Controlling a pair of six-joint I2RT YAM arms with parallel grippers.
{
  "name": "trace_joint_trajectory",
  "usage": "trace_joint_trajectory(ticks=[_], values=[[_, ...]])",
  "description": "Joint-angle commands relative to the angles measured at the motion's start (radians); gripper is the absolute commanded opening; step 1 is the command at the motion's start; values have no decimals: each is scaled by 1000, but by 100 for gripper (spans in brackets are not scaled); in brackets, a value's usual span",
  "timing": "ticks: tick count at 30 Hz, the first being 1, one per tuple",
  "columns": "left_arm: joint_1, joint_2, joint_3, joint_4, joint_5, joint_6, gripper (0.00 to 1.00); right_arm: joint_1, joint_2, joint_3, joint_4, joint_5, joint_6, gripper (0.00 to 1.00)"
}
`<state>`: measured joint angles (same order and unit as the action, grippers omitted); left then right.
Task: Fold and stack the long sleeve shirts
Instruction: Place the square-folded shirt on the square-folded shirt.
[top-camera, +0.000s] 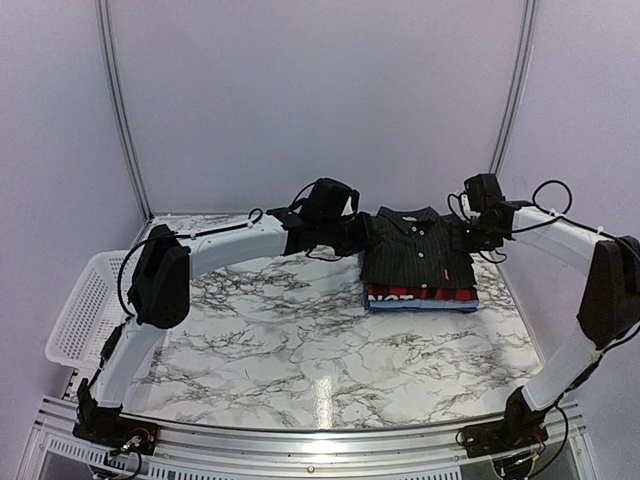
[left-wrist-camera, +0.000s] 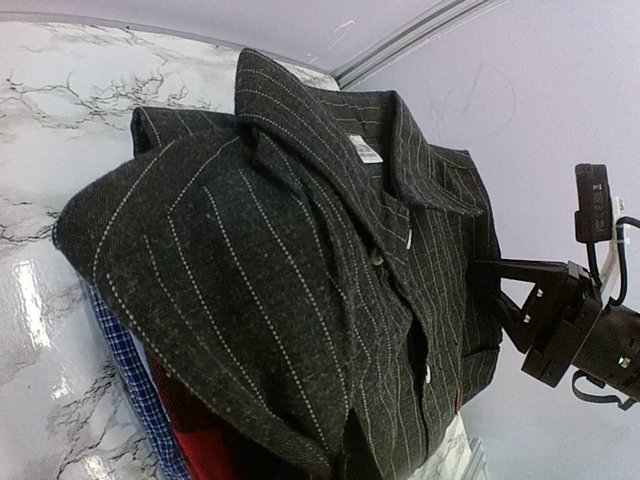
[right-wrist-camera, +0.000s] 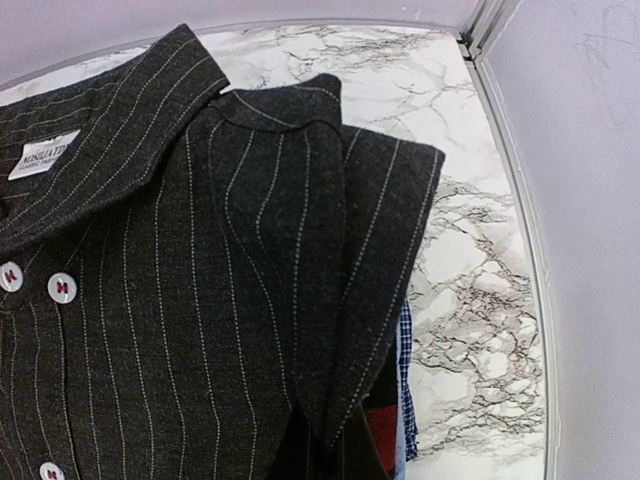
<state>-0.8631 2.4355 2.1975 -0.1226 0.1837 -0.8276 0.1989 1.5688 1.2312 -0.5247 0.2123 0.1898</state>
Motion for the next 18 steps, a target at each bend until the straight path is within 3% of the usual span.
trace_joint_trajectory(ticks=[1,13,14,15,18], values=[[-15,-12,40,56,9,-2,0,-37,-60,29,15,46,8,0],[-20,19,34,45,7,-9,0,-64,-32,19,-1,60,20,0],[-19,26,33,34,0,-8,0,-69,-27,9,0,62,25,5],[-18,30,31,22,-9,-7,8,-75,-23,4,1,65,31,14],[-8,16,-16,6,-54,-9,40,-85,-15,-21,2,86,41,49]])
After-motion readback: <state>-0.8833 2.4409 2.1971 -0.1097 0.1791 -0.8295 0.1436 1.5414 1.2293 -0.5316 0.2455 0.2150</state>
